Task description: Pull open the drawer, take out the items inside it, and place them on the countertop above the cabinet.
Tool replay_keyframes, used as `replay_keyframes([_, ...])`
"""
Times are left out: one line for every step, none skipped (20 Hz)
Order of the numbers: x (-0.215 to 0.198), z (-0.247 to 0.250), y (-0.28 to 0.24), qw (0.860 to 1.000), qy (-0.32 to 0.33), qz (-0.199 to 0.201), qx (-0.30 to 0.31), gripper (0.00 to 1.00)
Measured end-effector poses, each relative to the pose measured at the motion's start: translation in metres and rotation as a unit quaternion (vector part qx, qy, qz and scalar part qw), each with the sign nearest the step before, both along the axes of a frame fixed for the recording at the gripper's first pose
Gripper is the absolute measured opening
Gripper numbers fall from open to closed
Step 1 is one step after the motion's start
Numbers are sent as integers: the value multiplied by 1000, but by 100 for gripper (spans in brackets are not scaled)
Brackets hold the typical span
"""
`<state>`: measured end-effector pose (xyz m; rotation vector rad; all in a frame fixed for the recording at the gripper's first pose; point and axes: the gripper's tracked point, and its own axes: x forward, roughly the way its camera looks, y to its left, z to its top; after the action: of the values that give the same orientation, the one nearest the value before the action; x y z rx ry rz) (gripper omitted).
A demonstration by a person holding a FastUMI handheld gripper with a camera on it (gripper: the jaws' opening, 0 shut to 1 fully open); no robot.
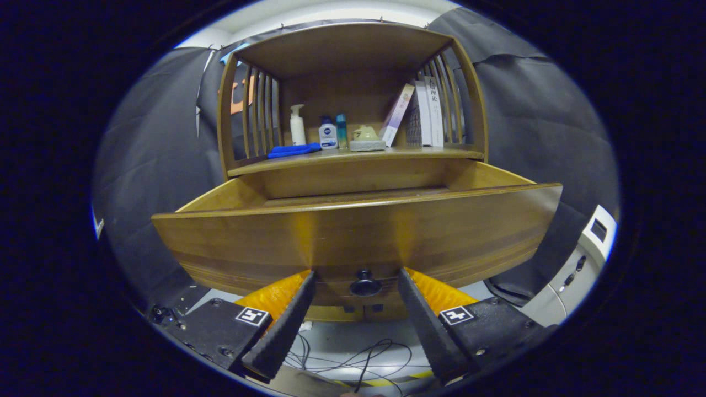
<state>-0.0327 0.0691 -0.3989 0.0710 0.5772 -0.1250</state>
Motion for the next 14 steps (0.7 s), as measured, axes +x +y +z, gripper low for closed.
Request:
replay_keyframes([1, -2, 0, 1000, 1, 0, -2, 98])
replay_keyframes([3, 0, -1, 1000, 1, 0, -1, 98])
replay_keyframes([6, -1, -1, 1000, 2, -1, 1, 98])
replay_keyframes([10, 0, -1, 1000, 0, -1, -1, 98])
replay_keyframes([13, -2, 0, 1000, 1, 0, -3, 98])
replay_keyframes([18, -2, -1, 1000, 1, -1, -4, 98])
replay_keyframes([23, -3, -1, 1000, 2, -2, -1, 98])
replay_keyframes([30, -3, -1, 1000, 3, -2, -1, 98])
replay_keyframes([36, -3, -2, 1000, 4, -3, 0, 98])
replay_keyframes([42, -4, -2, 1000, 5, -3, 0, 98])
replay_keyframes([48, -3, -2, 1000, 2, -4, 0, 98])
replay_keyframes([53, -1, -2, 1000, -1, -4, -2, 98])
replay_keyframes([62, 0, -3, 1000, -6, -6, -1, 98])
replay_keyframes([66, -4, -2, 1000, 2, -7, -1, 98])
